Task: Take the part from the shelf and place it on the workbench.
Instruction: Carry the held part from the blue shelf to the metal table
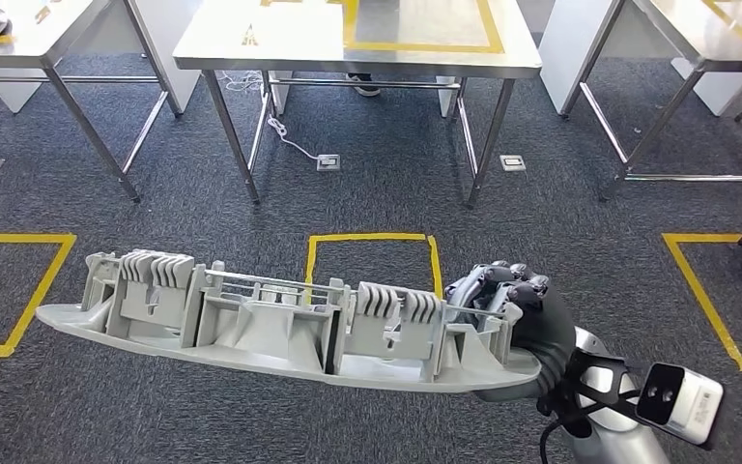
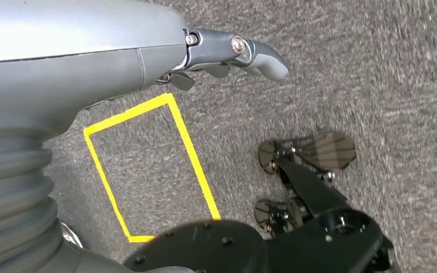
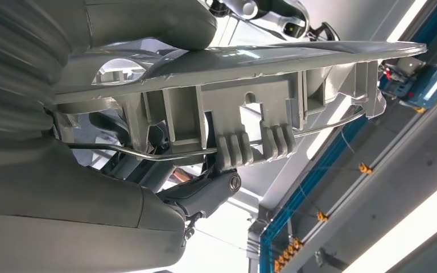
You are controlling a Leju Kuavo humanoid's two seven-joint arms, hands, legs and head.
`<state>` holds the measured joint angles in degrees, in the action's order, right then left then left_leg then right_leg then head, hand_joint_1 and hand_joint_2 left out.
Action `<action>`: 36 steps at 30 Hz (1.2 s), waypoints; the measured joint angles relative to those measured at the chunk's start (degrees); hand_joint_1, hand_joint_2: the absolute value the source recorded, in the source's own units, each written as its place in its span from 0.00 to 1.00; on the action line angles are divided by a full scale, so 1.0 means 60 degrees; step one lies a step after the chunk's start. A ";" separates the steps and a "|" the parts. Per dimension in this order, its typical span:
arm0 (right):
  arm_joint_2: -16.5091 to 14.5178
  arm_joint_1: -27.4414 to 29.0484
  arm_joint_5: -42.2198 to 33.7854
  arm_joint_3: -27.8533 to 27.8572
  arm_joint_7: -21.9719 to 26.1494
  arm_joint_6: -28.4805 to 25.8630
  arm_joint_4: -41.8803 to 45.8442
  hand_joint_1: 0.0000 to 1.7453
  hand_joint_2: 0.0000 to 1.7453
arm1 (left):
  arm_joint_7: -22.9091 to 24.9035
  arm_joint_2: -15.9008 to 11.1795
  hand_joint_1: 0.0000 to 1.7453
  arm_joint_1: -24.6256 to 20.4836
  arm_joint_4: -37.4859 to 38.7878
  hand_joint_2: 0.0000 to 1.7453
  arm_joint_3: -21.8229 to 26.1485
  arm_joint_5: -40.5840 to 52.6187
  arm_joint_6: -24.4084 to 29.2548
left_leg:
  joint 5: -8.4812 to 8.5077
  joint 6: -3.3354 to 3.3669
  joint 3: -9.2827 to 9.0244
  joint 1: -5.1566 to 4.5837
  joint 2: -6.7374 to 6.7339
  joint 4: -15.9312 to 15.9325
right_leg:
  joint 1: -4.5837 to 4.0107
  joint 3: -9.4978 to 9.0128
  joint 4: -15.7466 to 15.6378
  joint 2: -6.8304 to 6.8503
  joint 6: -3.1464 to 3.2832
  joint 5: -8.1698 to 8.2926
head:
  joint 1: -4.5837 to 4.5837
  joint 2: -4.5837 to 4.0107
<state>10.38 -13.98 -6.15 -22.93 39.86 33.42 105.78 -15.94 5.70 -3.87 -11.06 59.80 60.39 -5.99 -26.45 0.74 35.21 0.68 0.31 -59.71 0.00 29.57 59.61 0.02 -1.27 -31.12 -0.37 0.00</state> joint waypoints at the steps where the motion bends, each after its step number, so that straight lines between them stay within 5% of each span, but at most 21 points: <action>1: 0.0000 -0.0012 -0.0002 -0.0013 0.0003 -0.0001 0.0001 1.00 1.00 | -0.0003 0.0001 0.00 -0.0004 -0.0001 1.00 0.0000 0.0000 0.0003 | -0.0033 0.0061 -0.0068 0.0018 0.0006 0.0017 | 0.0009 0.0146 0.0300 0.0001 -0.0041 -0.0090 | 0.0016 0.0000; 5: 0.0000 -0.0020 0.0033 -0.0055 0.0005 -0.0057 -0.0006 1.00 1.00 | -0.0010 -0.0004 0.00 -0.0024 -0.0005 1.00 0.0000 0.0021 0.0027 | -0.0227 0.0151 -0.0265 0.0021 0.0024 0.0036 | 0.0048 0.1614 0.2493 0.0002 -0.0174 -0.0839 | 0.0076 0.0000; 7: 0.0000 -0.0015 0.0103 -0.0093 0.0001 -0.0151 -0.0023 1.00 1.00 | -0.0011 0.0000 0.00 -0.0018 -0.0005 1.00 -0.0002 0.0063 0.0053 | -0.0350 0.0129 -0.0416 0.0014 0.0040 0.0035 | 0.0044 0.1868 0.2406 0.0002 -0.0134 -0.0475 | 0.0087 0.0000; 9: 0.0000 -0.0044 0.0196 -0.0154 0.0003 -0.0314 -0.0047 1.00 1.00 | -0.0018 0.0021 0.00 -0.0020 -0.0004 1.00 -0.0004 0.0098 0.0087 | -0.0491 0.0089 -0.0603 0.0012 0.0058 0.0039 | 0.0013 0.1502 0.1154 0.0004 -0.0014 0.0474 | 0.0105 0.0000; 10: 0.0000 -0.0085 0.0247 -0.0205 0.0005 -0.0443 -0.0076 1.00 1.00 | -0.0025 0.0036 0.00 -0.0025 -0.0003 1.00 -0.0004 0.0106 0.0107 | -0.0553 0.0057 -0.0684 0.0005 0.0065 0.0038 | -0.0024 0.1299 0.0567 0.0010 0.0053 0.0694 | 0.0111 0.0000; 12: 0.0001 -0.0190 0.0352 -0.0339 -0.0005 -0.0799 -0.0170 1.00 1.00 | -0.0033 0.0059 0.00 -0.0036 -0.0003 1.00 -0.0004 0.0107 0.0154 | -0.0626 -0.0050 -0.0768 -0.0005 0.0063 0.0031 | -0.0090 0.1089 -0.0009 0.0005 0.0167 0.0703 | 0.0135 0.0000; 16: 0.0022 -0.0354 0.0523 -0.0584 -0.0140 -0.1585 -0.0343 1.00 1.00 | -0.0025 0.0055 0.00 -0.0031 -0.0005 1.00 -0.0001 0.0006 0.0198 | -0.0722 -0.0285 -0.0817 -0.0035 0.0027 -0.0364 | -0.0026 0.0729 -0.0180 -0.0011 0.0365 0.0749 | 0.0116 0.0000; 20: 0.0026 -0.0745 0.0517 -0.0878 -0.0265 -0.1762 -0.0487 1.00 1.00 | 0.0042 0.0056 0.00 -0.0052 -0.0004 1.00 0.0000 -0.0064 0.0196 | -0.1483 -0.0388 0.0362 0.0002 0.0009 -0.2156 | -0.0022 0.0507 -0.0198 -0.0004 0.0479 0.0566 | 0.0033 0.0000; 22: 0.0024 -0.0788 0.0523 -0.1016 -0.0332 -0.1801 -0.0544 1.00 1.00 | 0.0110 0.0052 0.00 -0.0020 -0.0004 1.00 0.0000 -0.0061 0.0184 | -0.1331 -0.0397 0.0725 0.0005 0.0008 -0.2295 | -0.0022 0.0358 -0.0191 -0.0017 0.0465 0.0424 | 0.0010 0.0000; 24: 0.0009 -0.0804 0.0518 -0.1117 -0.0356 -0.1808 -0.0610 1.00 1.00 | 0.0155 0.0049 0.00 -0.0006 -0.0004 1.00 0.0000 -0.0058 0.0162 | -0.0461 -0.0392 0.0522 0.0007 0.0000 -0.1267 | -0.0012 0.0154 -0.0183 -0.0012 0.0416 0.0252 | -0.0007 0.0000; 26: -0.0029 -0.0886 0.0500 -0.1219 -0.0350 -0.1797 -0.0708 1.00 1.00 | 0.0178 0.0057 0.00 -0.0018 0.0005 1.00 0.0000 -0.0048 0.0122 | 0.0049 -0.0319 0.0259 -0.0017 -0.0025 -0.0302 | -0.0031 0.0007 -0.0160 -0.0002 0.0328 0.0090 | -0.0018 0.0000; 30: -0.0146 -0.1057 0.0479 -0.1370 -0.0468 -0.1744 -0.0824 1.00 1.00 | 0.0183 0.0125 0.00 -0.0018 0.0017 1.00 -0.0003 0.0094 0.0044 | 0.0109 -0.0028 0.0090 -0.0014 -0.0014 -0.0039 | -0.0054 -0.0067 -0.0036 -0.0011 0.0129 -0.0031 | -0.0016 0.0000; 32: -0.0187 -0.1116 0.0485 -0.1439 -0.0552 -0.1757 -0.0842 1.00 1.00 | 0.0163 0.0163 0.00 -0.0024 0.0016 1.00 -0.0004 0.0129 0.0036 | 0.0042 0.0078 -0.0024 0.0017 0.0004 -0.0012 | -0.0029 0.0268 0.0583 -0.0009 0.0034 -0.0133 | 0.0012 0.0000; 36: -0.0291 -0.1137 0.0610 -0.1578 -0.0626 -0.1863 -0.1023 1.00 1.00 | 0.0145 0.0223 0.00 -0.0035 0.0015 1.00 -0.0004 0.0154 0.0039 | -0.0176 0.0143 -0.0224 0.0019 0.0020 -0.0001 | 0.0027 0.1757 0.2541 -0.0008 -0.0098 -0.0754 | 0.0063 0.0000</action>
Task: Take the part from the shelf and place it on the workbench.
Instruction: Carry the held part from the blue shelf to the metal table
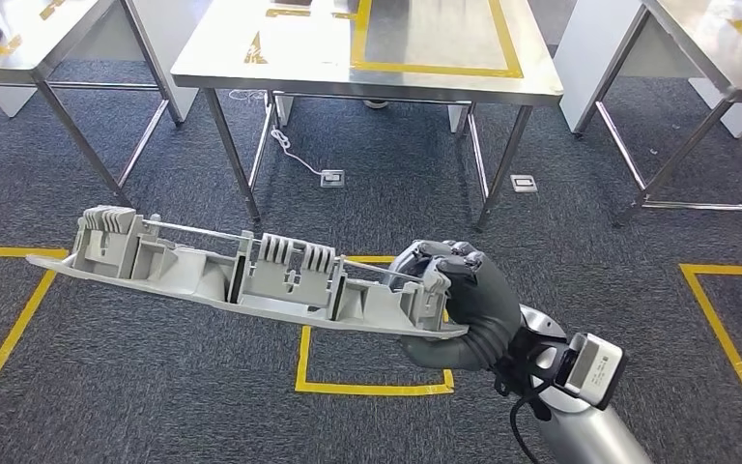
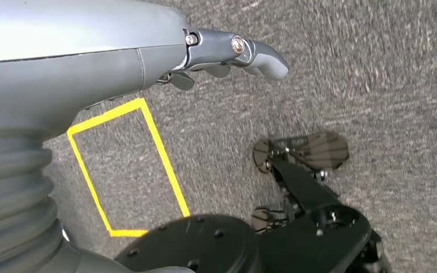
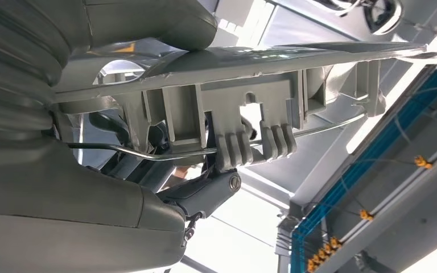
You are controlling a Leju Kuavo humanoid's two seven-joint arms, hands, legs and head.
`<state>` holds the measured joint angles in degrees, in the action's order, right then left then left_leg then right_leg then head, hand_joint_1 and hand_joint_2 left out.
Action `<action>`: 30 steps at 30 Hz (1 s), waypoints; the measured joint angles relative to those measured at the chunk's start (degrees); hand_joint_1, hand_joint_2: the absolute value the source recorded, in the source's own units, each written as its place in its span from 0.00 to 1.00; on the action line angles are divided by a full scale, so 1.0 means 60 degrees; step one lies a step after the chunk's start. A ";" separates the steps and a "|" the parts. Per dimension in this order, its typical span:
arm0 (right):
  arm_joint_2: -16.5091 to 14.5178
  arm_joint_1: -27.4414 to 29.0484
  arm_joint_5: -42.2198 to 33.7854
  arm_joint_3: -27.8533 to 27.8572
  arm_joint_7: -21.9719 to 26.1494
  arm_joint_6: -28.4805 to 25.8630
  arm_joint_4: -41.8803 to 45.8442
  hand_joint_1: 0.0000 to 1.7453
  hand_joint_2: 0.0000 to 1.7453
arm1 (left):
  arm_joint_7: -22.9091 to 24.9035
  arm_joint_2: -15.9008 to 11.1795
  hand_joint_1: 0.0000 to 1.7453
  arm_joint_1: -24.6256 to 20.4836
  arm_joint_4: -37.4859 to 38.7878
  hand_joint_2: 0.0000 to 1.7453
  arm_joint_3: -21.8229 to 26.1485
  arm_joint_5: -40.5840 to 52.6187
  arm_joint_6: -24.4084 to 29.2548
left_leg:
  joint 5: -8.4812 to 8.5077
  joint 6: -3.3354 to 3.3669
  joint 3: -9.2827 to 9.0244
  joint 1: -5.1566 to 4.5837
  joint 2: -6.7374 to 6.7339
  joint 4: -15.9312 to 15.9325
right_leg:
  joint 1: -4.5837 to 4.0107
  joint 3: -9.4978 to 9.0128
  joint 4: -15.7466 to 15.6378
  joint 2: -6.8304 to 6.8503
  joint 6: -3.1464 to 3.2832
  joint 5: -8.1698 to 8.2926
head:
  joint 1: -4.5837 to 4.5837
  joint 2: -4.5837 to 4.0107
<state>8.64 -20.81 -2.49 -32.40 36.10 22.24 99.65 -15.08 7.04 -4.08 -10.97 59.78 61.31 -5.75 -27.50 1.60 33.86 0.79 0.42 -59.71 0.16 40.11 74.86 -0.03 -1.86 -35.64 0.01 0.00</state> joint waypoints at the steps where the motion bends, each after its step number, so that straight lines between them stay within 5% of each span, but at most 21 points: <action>1: -0.0026 0.0009 0.0044 -0.0032 -0.0009 -0.0030 -0.0059 1.00 1.00 | 0.0000 0.0015 0.00 0.0003 0.0001 1.00 -0.0001 0.0008 0.0001 | -0.0067 -0.0012 -0.0081 -0.0001 0.0008 0.0000 | 0.0001 0.0154 -0.0023 0.0000 0.0010 0.0130 | 0.0008 0.0000; 4: -0.0116 0.0022 0.0148 -0.0132 -0.0014 -0.0063 -0.0189 1.00 1.00 | -0.0002 0.0082 0.00 -0.0003 0.0005 1.00 -0.0001 0.0015 0.0009 | -0.0279 -0.0079 -0.0388 -0.0006 0.0032 0.0000 | -0.0045 -0.0229 -0.1630 0.0002 0.0166 0.1403 | 0.0036 0.0000; 5: -0.0159 0.0009 0.0178 -0.0167 -0.0010 -0.0058 -0.0227 1.00 1.00 | -0.0007 0.0104 0.00 -0.0011 0.0005 1.00 0.0000 0.0002 0.0016 | -0.0342 -0.0121 -0.0457 -0.0014 0.0039 0.0004 | -0.0082 -0.0393 -0.2120 0.0001 0.0223 0.1565 | 0.0046 0.0000; 11: -0.0334 -0.0097 0.0201 -0.0316 0.0005 -0.0043 -0.0406 1.00 1.00 | -0.0048 0.0180 0.00 -0.0023 0.0004 1.00 0.0000 -0.0047 0.0027 | -0.0625 -0.0447 -0.0542 -0.0044 0.0003 -0.0441 | -0.0059 -0.0893 -0.2690 0.0005 0.0525 0.1665 | 0.0012 0.0000; 15: -0.0390 -0.0213 0.0114 -0.0375 0.0104 -0.0021 -0.0569 1.00 1.00 | -0.0052 0.0238 0.00 -0.0011 0.0006 1.00 0.0000 -0.0078 0.0036 | -0.1428 -0.0552 0.0761 -0.0014 -0.0009 -0.2413 | -0.0054 -0.1045 -0.2698 0.0002 0.0616 0.1524 | -0.0070 0.0000; 17: -0.0394 -0.0210 0.0107 -0.0402 0.0108 -0.0021 -0.0653 1.00 1.00 | -0.0047 0.0243 0.00 0.0019 0.0005 1.00 0.0002 -0.0097 0.0045 | -0.1063 -0.0586 0.0930 -0.0004 -0.0012 -0.2249 | -0.0042 -0.1163 -0.2685 -0.0021 0.0587 0.1419 | -0.0081 0.0000; 19: -0.0394 -0.0213 0.0066 -0.0423 0.0115 -0.0024 -0.0696 1.00 1.00 | -0.0028 0.0241 0.00 0.0028 0.0005 1.00 0.0002 -0.0103 0.0066 | -0.0206 -0.0614 0.0561 0.0015 -0.0016 -0.1047 | -0.0024 -0.1318 -0.2650 -0.0028 0.0515 0.1283 | -0.0091 0.0000; 20: -0.0394 -0.0215 0.0036 -0.0432 0.0125 -0.0030 -0.0701 1.00 1.00 | -0.0015 0.0242 0.00 0.0028 0.0005 1.00 0.0001 -0.0092 0.0077 | -0.0028 -0.0575 0.0394 0.0016 -0.0021 -0.0531 | -0.0028 -0.1369 -0.2621 -0.0034 0.0465 0.1217 | -0.0102 0.0000; 25: -0.0382 -0.0191 -0.0029 -0.0434 0.0166 -0.0079 -0.0685 1.00 1.00 | 0.0015 0.0239 0.00 0.0072 0.0000 1.00 0.0000 -0.0018 0.0088 | 0.0118 -0.0225 0.0153 0.0024 -0.0027 -0.0097 | -0.0070 -0.1424 -0.2494 -0.0038 0.0182 0.0938 | -0.0101 0.0000; 27: -0.0361 -0.0167 -0.0035 -0.0422 0.0207 -0.0099 -0.0658 1.00 1.00 | 0.0010 0.0226 0.00 0.0055 -0.0014 1.00 0.0000 -0.0002 0.0088 | 0.0083 -0.0123 0.0079 0.0057 -0.0030 -0.0063 | -0.0043 -0.1109 -0.1843 -0.0033 0.0071 0.0619 | -0.0070 0.0000; 30: -0.0312 -0.0033 -0.0035 -0.0398 0.0361 -0.0134 -0.0645 1.00 1.00 | 0.0005 0.0204 0.00 0.0037 -0.0027 1.00 0.0000 0.0015 0.0088 | -0.0043 -0.0059 -0.0015 0.0050 -0.0028 -0.0060 | -0.0007 0.0023 -0.0065 -0.0030 -0.0022 0.0057 | -0.0031 0.0000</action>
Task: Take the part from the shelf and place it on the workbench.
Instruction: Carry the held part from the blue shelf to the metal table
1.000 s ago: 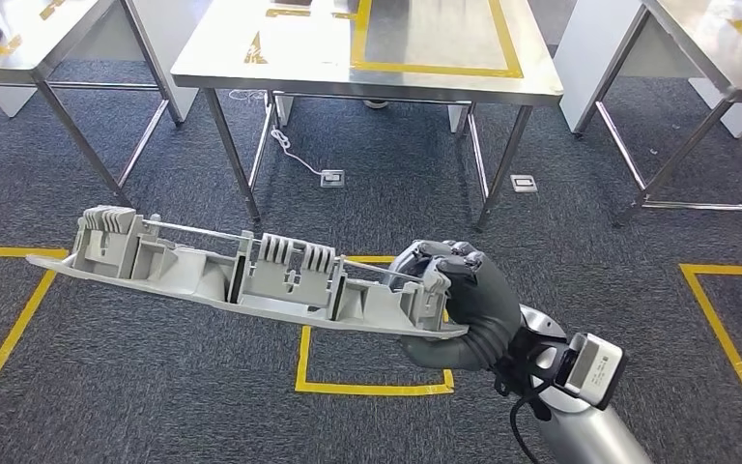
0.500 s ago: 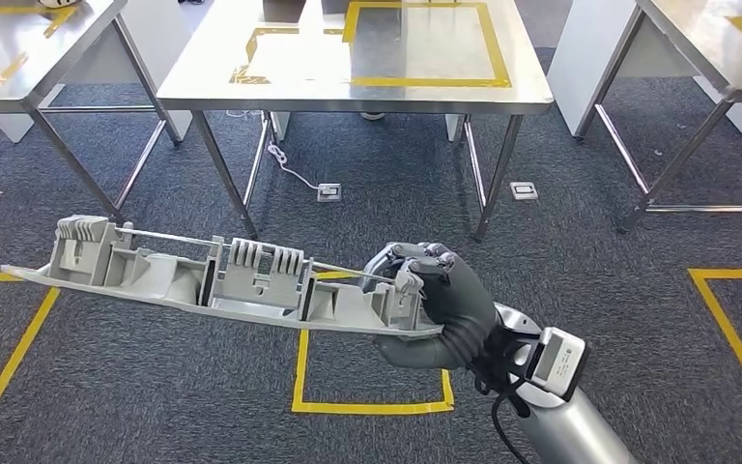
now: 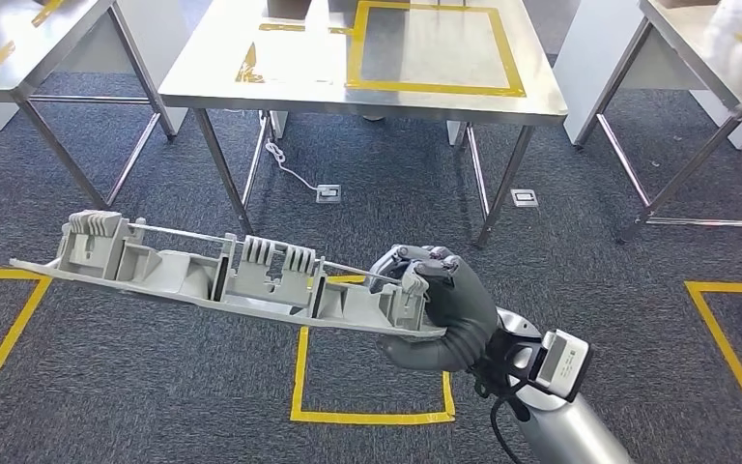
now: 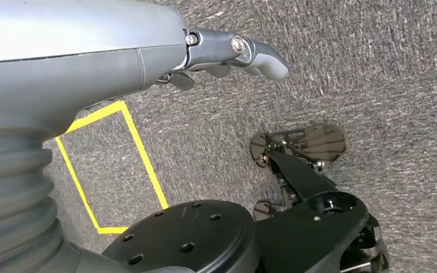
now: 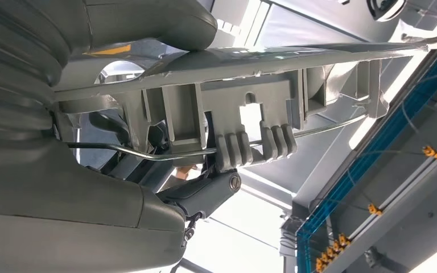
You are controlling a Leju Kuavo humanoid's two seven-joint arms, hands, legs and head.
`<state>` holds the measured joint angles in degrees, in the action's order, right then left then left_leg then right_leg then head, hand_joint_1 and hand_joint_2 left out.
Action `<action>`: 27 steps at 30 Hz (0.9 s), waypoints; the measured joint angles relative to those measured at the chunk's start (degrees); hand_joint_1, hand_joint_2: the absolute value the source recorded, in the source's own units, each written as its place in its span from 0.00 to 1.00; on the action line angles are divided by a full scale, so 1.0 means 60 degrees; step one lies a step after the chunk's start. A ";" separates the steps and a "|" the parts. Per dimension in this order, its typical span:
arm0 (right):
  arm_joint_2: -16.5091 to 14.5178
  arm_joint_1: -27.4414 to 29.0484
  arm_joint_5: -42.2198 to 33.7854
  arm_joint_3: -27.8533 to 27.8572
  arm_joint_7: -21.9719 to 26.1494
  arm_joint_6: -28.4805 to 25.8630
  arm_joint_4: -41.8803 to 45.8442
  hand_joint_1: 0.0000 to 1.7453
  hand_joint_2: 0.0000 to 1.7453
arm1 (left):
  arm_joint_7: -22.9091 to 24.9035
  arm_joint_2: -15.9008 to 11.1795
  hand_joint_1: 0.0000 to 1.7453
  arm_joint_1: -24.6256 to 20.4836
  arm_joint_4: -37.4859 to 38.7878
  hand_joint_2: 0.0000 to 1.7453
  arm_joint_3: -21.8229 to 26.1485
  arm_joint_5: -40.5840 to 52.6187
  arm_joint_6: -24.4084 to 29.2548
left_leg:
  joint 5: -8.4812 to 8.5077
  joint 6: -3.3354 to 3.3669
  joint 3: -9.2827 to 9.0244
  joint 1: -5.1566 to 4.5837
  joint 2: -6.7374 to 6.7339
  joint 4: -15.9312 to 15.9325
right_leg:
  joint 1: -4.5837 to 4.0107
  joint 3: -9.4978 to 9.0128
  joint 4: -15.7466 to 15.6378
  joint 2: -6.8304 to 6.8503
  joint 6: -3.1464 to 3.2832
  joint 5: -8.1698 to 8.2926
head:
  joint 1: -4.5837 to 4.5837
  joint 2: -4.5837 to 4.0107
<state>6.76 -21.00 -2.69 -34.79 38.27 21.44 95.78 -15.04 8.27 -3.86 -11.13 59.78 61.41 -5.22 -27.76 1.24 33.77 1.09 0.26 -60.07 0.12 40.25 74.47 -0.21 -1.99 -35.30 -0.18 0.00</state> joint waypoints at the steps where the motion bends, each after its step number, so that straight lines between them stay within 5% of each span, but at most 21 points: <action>1: 0.0022 0.0047 0.0006 0.0005 0.0048 -0.0005 0.0000 1.00 1.00 | -0.0002 -0.0007 0.00 0.0006 -0.0001 1.00 0.0000 0.0005 0.0000 | -0.0053 -0.0003 -0.0054 -0.0002 0.0005 0.0000 | 0.0000 0.0237 0.0216 0.0000 0.0004 0.0096 | 0.0007 0.0000; 2: 0.0045 0.0076 0.0012 0.0013 0.0092 -0.0004 0.0000 1.00 1.00 | -0.0005 -0.0014 0.00 0.0014 -0.0002 1.00 0.0000 0.0016 0.0000 | -0.0109 -0.0011 -0.0126 -0.0004 0.0010 0.0000 | -0.0004 0.0291 0.0062 0.0000 0.0026 0.0389 | 0.0016 0.0000; 4: 0.0086 0.0089 -0.0002 0.0036 0.0166 0.0012 0.0005 1.00 1.00 | -0.0021 -0.0015 0.00 0.0019 -0.0001 1.00 0.0000 0.0049 0.0000 | -0.0236 -0.0040 -0.0292 -0.0002 0.0021 0.0008 | -0.0036 -0.0091 -0.1170 0.0003 0.0139 0.1315 | 0.0037 0.0000; 6: 0.0121 0.0080 -0.0058 0.0075 0.0225 0.0045 0.0018 1.00 1.00 | -0.0035 -0.0010 0.00 0.0002 0.0003 1.00 0.0000 0.0082 0.0000 | -0.0356 -0.0117 -0.0399 -0.0019 0.0029 0.0021 | -0.0114 -0.0523 -0.2269 0.0020 0.0267 0.1778 | 0.0054 0.0000; 8: 0.0151 0.0075 -0.0118 0.0141 0.0255 0.0067 0.0040 1.00 1.00 | -0.0036 -0.0018 0.00 -0.0012 0.0002 1.00 0.0000 0.0106 0.0000 | -0.0432 -0.0227 -0.0457 -0.0025 0.0026 0.0076 | -0.0176 -0.0639 -0.2525 0.0022 0.0346 0.1714 | 0.0065 0.0000; 11: 0.0178 0.0087 -0.0154 0.0225 0.0268 0.0083 0.0079 1.00 1.00 | -0.0046 -0.0055 0.00 -0.0024 -0.0016 1.00 0.0000 0.0124 0.0000 | -0.0575 -0.0363 -0.0503 -0.0040 -0.0003 -0.0052 | -0.0087 -0.0829 -0.2664 0.0000 0.0474 0.1667 | 0.0056 0.0000; 14: 0.0181 0.0097 -0.0189 0.0237 0.0272 0.0097 0.0091 1.00 1.00 | -0.0060 -0.0077 0.00 -0.0028 -0.0023 1.00 0.0000 0.0129 -0.0002 | -0.1213 -0.0439 0.0354 -0.0035 -0.0005 -0.1643 | -0.0038 -0.1089 -0.2738 0.0023 0.0584 0.1515 | -0.0012 0.0000; 16: 0.0181 0.0127 -0.0211 0.0236 0.0266 0.0108 0.0091 1.00 1.00 | -0.0065 -0.0097 0.00 -0.0019 -0.0024 1.00 0.0002 0.0125 -0.0001 | -0.1336 -0.0483 0.1025 -0.0027 -0.0006 -0.2563 | -0.0040 -0.1253 -0.2737 0.0017 0.0587 0.1367 | -0.0030 0.0000; 18: 0.0180 0.0155 -0.0237 0.0236 0.0260 0.0140 0.0091 1.00 1.00 | -0.0057 -0.0128 0.00 -0.0018 -0.0027 1.00 0.0004 0.0123 -0.0002 | -0.0664 -0.0486 0.1042 -0.0025 -0.0008 -0.2095 | -0.0030 -0.1476 -0.2733 0.0002 0.0555 0.1200 | -0.0041 0.0000; 20: 0.0170 0.0155 -0.0263 0.0238 0.0265 0.0202 0.0090 1.00 1.00 | -0.0046 -0.0160 0.00 -0.0005 -0.0027 1.00 0.0004 0.0126 -0.0002 | 0.0195 -0.0450 0.0593 -0.0037 -0.0014 -0.0775 | -0.0036 -0.1689 -0.2716 -0.0009 0.0475 0.0995 | -0.0061 0.0000; 21: 0.0163 0.0149 -0.0276 0.0240 0.0268 0.0234 0.0089 1.00 1.00 | -0.0047 -0.0166 0.00 -0.0004 -0.0025 1.00 0.0004 0.0126 -0.0001 | 0.0387 -0.0396 0.0396 -0.0045 -0.0012 -0.0283 | -0.0050 -0.1745 -0.2709 -0.0016 0.0423 0.0906 | -0.0073 0.0000; 25: 0.0145 0.0120 -0.0313 0.0273 0.0267 0.0306 0.0090 1.00 1.00 | -0.0097 -0.0162 0.00 0.0009 -0.0018 1.00 0.0004 0.0126 -0.0003 | 0.0245 -0.0107 0.0179 -0.0052 0.0021 0.0115 | -0.0074 -0.1846 -0.2668 -0.0019 0.0207 0.0777 | -0.0054 0.0000; 27: 0.0142 0.0085 -0.0317 0.0290 0.0268 0.0331 0.0093 1.00 1.00 | -0.0116 -0.0161 0.00 0.0014 -0.0019 1.00 0.0004 0.0126 -0.0004 | 0.0180 0.0003 0.0065 -0.0022 0.0039 0.0135 | -0.0050 -0.1617 -0.2175 -0.0007 0.0108 0.0591 | -0.0028 0.0000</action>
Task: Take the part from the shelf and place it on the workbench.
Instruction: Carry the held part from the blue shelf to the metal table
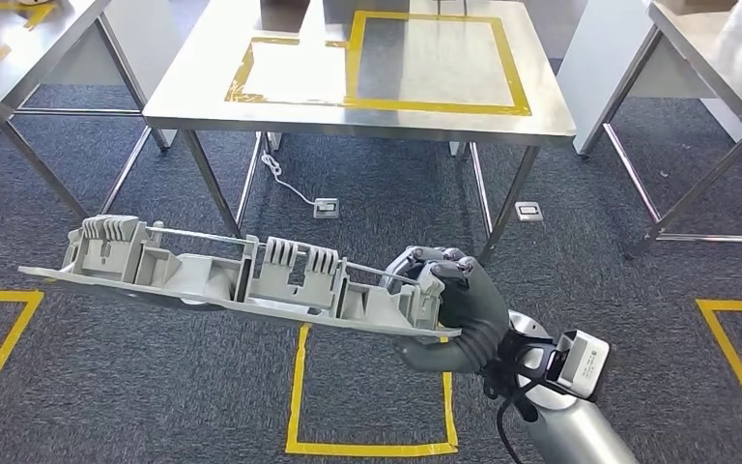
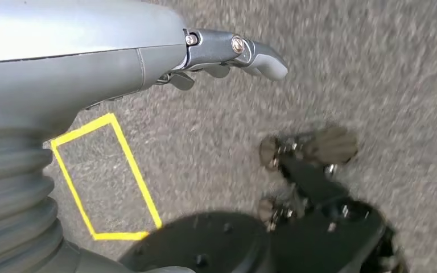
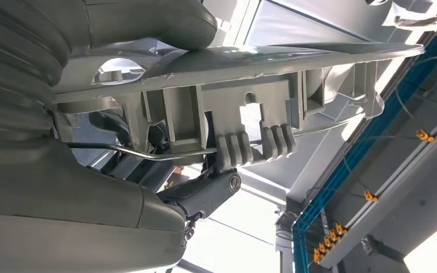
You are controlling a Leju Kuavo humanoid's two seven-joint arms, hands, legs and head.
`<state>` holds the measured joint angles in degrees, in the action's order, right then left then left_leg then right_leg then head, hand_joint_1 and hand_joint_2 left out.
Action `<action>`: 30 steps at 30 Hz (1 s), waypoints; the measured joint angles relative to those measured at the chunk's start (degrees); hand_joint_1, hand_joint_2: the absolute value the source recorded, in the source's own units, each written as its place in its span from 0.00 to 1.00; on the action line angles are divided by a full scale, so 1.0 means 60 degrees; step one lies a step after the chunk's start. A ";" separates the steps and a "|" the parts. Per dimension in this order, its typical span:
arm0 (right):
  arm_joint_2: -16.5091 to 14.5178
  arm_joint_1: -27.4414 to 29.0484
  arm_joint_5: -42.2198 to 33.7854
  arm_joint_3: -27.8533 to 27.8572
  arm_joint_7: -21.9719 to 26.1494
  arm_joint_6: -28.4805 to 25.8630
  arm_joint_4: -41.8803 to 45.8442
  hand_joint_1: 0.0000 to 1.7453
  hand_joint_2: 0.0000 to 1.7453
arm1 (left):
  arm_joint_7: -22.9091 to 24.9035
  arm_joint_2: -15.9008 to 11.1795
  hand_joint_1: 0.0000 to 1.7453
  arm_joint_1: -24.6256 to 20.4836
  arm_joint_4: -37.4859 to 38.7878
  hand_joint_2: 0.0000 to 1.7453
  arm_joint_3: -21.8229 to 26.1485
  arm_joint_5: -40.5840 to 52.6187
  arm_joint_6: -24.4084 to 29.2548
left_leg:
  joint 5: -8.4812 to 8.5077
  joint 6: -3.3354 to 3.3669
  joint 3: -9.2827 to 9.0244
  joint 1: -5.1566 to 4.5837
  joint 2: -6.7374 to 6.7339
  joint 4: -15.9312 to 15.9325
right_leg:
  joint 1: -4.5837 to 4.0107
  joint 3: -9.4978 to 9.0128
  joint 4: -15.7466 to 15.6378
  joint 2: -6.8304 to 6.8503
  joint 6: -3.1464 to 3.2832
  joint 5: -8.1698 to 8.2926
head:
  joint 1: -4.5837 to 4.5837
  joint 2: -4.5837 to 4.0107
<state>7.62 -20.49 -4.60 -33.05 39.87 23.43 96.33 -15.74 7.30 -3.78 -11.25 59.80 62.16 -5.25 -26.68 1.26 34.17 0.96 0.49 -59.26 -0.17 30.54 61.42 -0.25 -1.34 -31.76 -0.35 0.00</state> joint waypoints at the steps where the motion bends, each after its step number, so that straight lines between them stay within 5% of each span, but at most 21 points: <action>1: -0.0001 -0.0017 -0.0005 0.0005 0.0002 0.0014 0.0001 1.00 1.00 | -0.0005 -0.0002 0.00 -0.0005 -0.0001 1.00 0.0000 0.0000 0.0000 | -0.0045 0.0034 -0.0048 0.0004 0.0002 0.0007 | 0.0018 0.0312 0.0512 0.0007 -0.0046 -0.0185 | 0.0017 0.0000; 3: -0.0002 -0.0030 -0.0020 0.0017 0.0004 0.0043 0.0002 1.00 1.00 | -0.0018 -0.0014 0.00 -0.0013 -0.0002 1.00 0.0000 0.0003 0.0000 | -0.0158 0.0059 -0.0132 -0.0001 0.0003 0.0006 | 0.0041 0.1177 0.1760 0.0008 -0.0104 -0.0611 | 0.0045 0.0000; 5: -0.0002 -0.0016 -0.0029 0.0041 0.0000 0.0062 0.0002 1.00 1.00 | -0.0032 -0.0028 0.00 -0.0001 -0.0003 1.00 0.0000 0.0011 -0.0005 | -0.0300 0.0041 -0.0288 -0.0004 0.0008 0.0006 | 0.0044 0.1727 0.2207 0.0008 -0.0090 -0.0551 | 0.0055 0.0000; 8: -0.0002 -0.0010 -0.0035 0.0103 0.0001 0.0083 0.0013 1.00 1.00 | -0.0037 -0.0036 0.00 0.0004 -0.0001 1.00 0.0000 0.0022 -0.0025 | -0.0551 -0.0007 -0.0644 -0.0010 0.0022 0.0010 | 0.0005 0.1405 0.0629 0.0012 0.0052 0.0749 | 0.0083 0.0000; 9: -0.0003 -0.0007 -0.0033 0.0125 0.0002 0.0091 0.0020 1.00 1.00 | -0.0035 -0.0036 0.00 -0.0005 0.0002 1.00 0.0000 0.0022 -0.0025 | -0.0630 -0.0044 -0.0730 -0.0018 0.0035 0.0015 | -0.0031 0.1240 0.0102 0.0016 0.0113 0.0978 | 0.0094 0.0000; 14: -0.0103 0.0034 -0.0014 0.0178 -0.0014 0.0124 0.0096 1.00 1.00 | -0.0009 -0.0078 0.00 -0.0031 -0.0013 1.00 0.0000 0.0024 -0.0026 | -0.0764 -0.0329 -0.0945 -0.0055 0.0024 -0.0196 | -0.0044 0.0791 -0.0494 0.0006 0.0405 0.1098 | 0.0113 0.0000; 16: -0.0185 0.0024 -0.0016 0.0179 -0.0011 0.0134 0.0134 1.00 1.00 | -0.0018 -0.0092 0.00 -0.0054 -0.0022 1.00 0.0000 0.0027 -0.0026 | -0.0963 -0.0397 -0.0578 -0.0046 0.0004 -0.0943 | -0.0006 0.0595 -0.0541 0.0016 0.0495 0.1024 | 0.0062 0.0000; 18: -0.0254 0.0031 -0.0015 0.0179 -0.0002 0.0146 0.0149 1.00 1.00 | -0.0029 -0.0097 0.00 -0.0061 -0.0023 1.00 0.0000 0.0035 -0.0028 | -0.1427 -0.0466 0.0173 -0.0038 -0.0006 -0.2096 | -0.0019 0.0475 -0.0542 0.0014 0.0550 0.0899 | 0.0011 0.0000; 20: -0.0279 0.0072 0.0011 0.0179 -0.0002 0.0160 0.0150 1.00 1.00 | -0.0033 -0.0119 0.00 -0.0025 -0.0024 1.00 0.0000 0.0044 -0.0029 | -0.1668 -0.0503 0.0713 -0.0037 -0.0009 -0.2589 | -0.0030 0.0322 -0.0540 -0.0006 0.0558 0.0757 | -0.0004 0.0000; 21: -0.0281 0.0093 0.0033 0.0179 -0.0003 0.0172 0.0151 1.00 1.00 | -0.0035 -0.0135 0.00 -0.0009 -0.0025 1.00 0.0000 0.0053 -0.0029 | -0.1483 -0.0501 0.0773 -0.0037 -0.0011 -0.2374 | -0.0031 0.0220 -0.0538 -0.0017 0.0549 0.0678 | -0.0013 0.0000; 23: -0.0289 0.0115 0.0066 0.0180 -0.0002 0.0208 0.0175 1.00 1.00 | -0.0047 -0.0166 0.00 0.0007 -0.0025 1.00 0.0000 0.0092 -0.0029 | -0.0537 -0.0460 0.0544 -0.0038 -0.0019 -0.1193 | -0.0028 0.0012 -0.0532 -0.0023 0.0508 0.0504 | -0.0025 0.0000; 25: -0.0297 0.0115 0.0074 0.0189 0.0001 0.0235 0.0213 1.00 1.00 | -0.0066 -0.0184 0.00 0.0007 -0.0024 1.00 -0.0001 0.0137 -0.0032 | 0.0119 -0.0363 0.0327 -0.0063 -0.0032 -0.0226 | -0.0054 -0.0107 -0.0504 -0.0026 0.0425 0.0339 | -0.0041 0.0000; 30: -0.0301 0.0096 0.0069 0.0255 0.0000 0.0260 0.0332 1.00 1.00 | -0.0086 -0.0190 0.00 0.0010 -0.0025 1.00 -0.0003 0.0167 -0.0052 | 0.0162 -0.0062 0.0145 -0.0033 -0.0007 0.0007 | -0.0078 0.0039 -0.0011 -0.0023 0.0186 0.0192 | -0.0019 0.0000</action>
<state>5.81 -19.91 -4.18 -31.52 39.87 24.99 98.33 -16.26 6.16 -3.72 -11.40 59.78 63.16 -5.56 -25.71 0.89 35.04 0.76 0.45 -59.22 -0.64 30.78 61.35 -0.39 -0.22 -30.61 -0.46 0.00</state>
